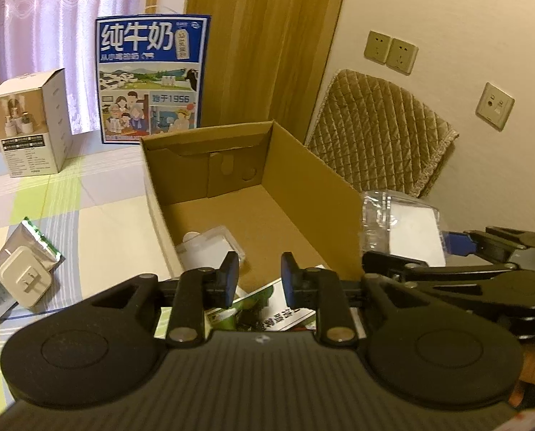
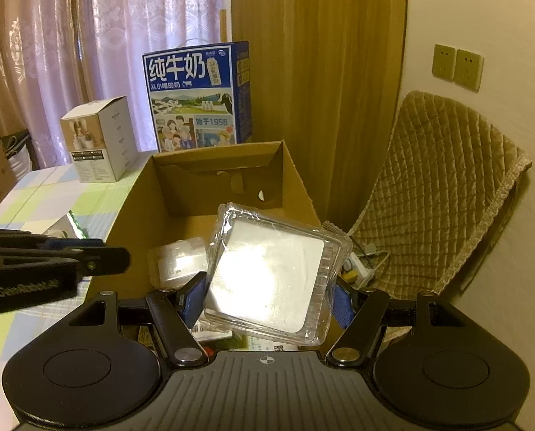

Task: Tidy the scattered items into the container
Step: 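Open left tool to drop the cable while right tool releases tray into box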

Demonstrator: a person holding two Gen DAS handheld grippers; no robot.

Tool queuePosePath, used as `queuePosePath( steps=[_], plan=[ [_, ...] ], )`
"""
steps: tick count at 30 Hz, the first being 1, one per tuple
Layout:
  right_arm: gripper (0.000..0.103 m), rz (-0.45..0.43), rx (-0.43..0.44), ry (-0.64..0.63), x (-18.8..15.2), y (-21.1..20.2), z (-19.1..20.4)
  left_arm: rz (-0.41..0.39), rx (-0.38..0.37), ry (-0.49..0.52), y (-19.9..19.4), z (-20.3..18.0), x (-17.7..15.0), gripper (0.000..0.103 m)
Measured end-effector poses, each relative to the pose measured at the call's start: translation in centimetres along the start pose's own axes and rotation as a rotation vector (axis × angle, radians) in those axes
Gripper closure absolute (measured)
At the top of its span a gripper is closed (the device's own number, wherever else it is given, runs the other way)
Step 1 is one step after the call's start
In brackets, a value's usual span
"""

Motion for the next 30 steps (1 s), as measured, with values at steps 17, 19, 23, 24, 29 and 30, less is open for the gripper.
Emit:
queuePosePath(
  steps=[17,19,23,24,29,30],
  plan=[
    [0.037,0.001,0.015,-0.019,0.3,0.0,1.6,-0.011,0.041,-0.078,-2.9,3.7,-1.9,0.083],
    [0.037,0.0,0.015,-0.023,0.4,0.1,1.8,-0.011,0.039,-0.082,-3.0,3.8,-2.0,0.083],
    [0.037,0.003,0.017,-0.03,0.6,0.4,2.2,-0.011,0.037,-0.089,-3.0,4.1,-2.2,0.082],
    [0.037,0.004,0.018,-0.03,0.7,0.5,2.3,-0.011,0.038,-0.09,-3.1,4.2,-2.3,0.082],
    [0.029,0.002,0.049,-0.012,1.0,0.9,2.5,-0.008,0.048,-0.099,-3.1,4.8,-2.5,0.08],
    [0.027,-0.008,0.044,-0.012,1.0,0.8,2.4,-0.008,0.051,-0.101,-3.2,5.0,-2.6,0.079]
  ],
)
Point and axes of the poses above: each gripper's, at about its wrist camera, not at the fingertips, and y roughly the way its jaws point, z to its left, x to its top, the point moved 8 cm from there along y, roughly the way its jaws point, and after that the axes turned 8 degrees about z, right-handed, at the moved point
